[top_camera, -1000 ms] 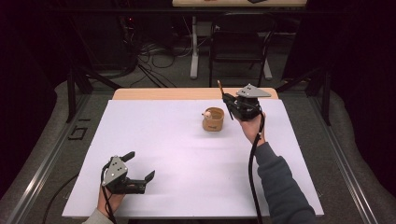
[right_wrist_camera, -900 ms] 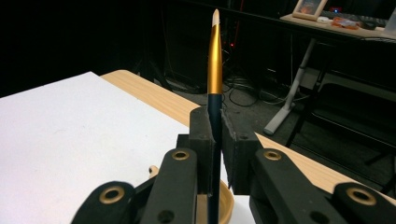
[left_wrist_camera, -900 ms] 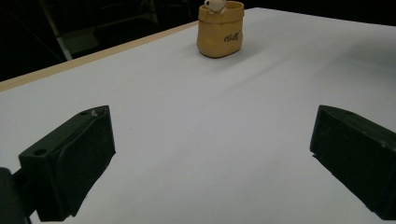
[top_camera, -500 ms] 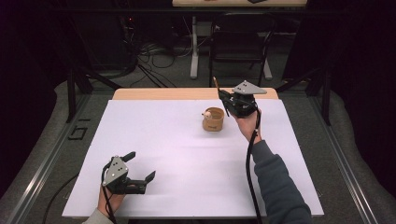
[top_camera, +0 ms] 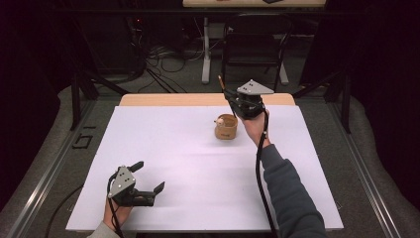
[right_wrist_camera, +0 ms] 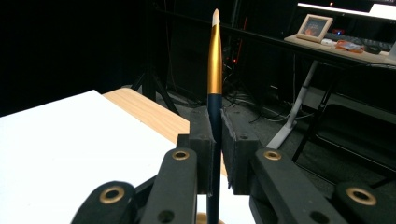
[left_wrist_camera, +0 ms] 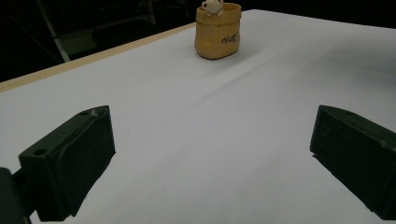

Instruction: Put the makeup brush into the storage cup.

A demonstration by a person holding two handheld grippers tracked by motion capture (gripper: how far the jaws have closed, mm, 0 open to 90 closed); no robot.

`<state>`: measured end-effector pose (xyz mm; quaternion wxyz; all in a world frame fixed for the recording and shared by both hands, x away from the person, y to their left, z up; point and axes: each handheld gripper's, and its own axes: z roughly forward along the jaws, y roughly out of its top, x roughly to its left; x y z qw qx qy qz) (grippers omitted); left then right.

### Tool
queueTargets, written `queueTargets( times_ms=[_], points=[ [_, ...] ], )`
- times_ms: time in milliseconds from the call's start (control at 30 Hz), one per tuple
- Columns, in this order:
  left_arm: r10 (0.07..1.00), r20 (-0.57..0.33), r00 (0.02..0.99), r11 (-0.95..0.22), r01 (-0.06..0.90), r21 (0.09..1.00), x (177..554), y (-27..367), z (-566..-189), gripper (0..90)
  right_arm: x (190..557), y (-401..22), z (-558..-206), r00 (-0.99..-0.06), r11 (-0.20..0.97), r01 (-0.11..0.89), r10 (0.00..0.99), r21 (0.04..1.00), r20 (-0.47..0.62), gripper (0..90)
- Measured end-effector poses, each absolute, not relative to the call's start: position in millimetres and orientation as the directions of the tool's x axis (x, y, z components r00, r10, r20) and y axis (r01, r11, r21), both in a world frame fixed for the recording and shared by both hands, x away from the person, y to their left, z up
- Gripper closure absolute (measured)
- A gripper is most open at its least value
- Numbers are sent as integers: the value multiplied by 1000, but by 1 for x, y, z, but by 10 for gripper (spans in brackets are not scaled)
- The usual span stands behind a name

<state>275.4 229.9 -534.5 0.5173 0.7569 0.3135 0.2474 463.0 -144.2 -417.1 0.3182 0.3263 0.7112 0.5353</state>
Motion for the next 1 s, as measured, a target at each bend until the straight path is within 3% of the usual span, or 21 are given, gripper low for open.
queueTargets(
  times_ms=[1000],
  points=[
    [727, 48, 685, -270, 221, 937, 278, 228, -535, 1, 487, -137, -437, -610, 232, 125, 785, 965, -110, 836]
  ],
)
